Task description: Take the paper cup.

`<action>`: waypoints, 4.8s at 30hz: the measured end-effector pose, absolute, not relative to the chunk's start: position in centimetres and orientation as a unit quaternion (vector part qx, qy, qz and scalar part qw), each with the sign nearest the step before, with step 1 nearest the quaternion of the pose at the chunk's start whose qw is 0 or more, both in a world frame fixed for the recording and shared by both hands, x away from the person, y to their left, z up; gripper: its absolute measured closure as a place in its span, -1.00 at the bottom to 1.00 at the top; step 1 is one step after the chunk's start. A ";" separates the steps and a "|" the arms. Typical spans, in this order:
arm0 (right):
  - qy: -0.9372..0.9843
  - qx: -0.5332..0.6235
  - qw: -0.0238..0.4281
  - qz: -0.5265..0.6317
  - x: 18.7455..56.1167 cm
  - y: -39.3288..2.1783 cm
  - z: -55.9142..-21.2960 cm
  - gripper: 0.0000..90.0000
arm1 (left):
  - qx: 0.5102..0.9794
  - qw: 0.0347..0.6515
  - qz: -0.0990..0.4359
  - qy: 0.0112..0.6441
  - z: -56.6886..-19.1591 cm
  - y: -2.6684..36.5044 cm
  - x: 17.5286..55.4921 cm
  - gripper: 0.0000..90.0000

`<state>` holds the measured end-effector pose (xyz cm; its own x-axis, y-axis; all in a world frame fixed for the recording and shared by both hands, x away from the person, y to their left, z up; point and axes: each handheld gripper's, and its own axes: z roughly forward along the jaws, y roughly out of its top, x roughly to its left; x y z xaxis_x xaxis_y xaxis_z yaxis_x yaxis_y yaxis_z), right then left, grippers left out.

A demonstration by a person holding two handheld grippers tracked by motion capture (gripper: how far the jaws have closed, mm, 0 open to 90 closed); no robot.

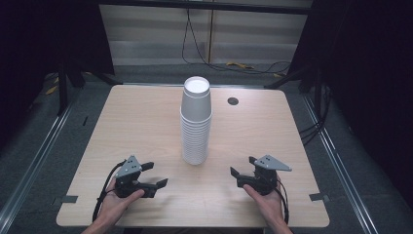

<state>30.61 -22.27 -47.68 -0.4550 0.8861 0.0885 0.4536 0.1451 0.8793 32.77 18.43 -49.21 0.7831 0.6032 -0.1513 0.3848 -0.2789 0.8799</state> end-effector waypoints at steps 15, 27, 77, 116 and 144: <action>0.716 0.446 0.220 0.489 31.1 -21.4 -46.4 -0.69 | 0.789 0.527 0.088 0.303 -49.0 18.0 32.5 -0.61; 0.745 0.415 0.219 0.474 31.1 -20.3 -45.0 -0.70 | 0.796 0.519 0.085 0.298 -49.2 18.0 32.2 -0.65; 0.743 0.289 0.198 0.570 36.8 -15.6 -31.6 -0.69 | 0.808 0.514 0.084 0.277 -49.1 17.8 31.4 -0.57; 0.794 0.256 0.148 0.531 42.5 -11.6 -26.7 -0.65 | 0.818 0.502 0.089 0.265 -49.2 17.7 31.4 -0.52; 0.782 0.254 0.159 0.546 42.6 -11.3 -25.8 -0.52 | 0.824 0.496 0.084 0.262 -49.3 17.6 31.4 -0.50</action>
<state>42.59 -11.33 -25.84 -0.8208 0.5705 0.0288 0.2235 0.2743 0.9353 31.45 17.57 -49.33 0.8486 0.5148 -0.1219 0.3489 -0.3713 0.8605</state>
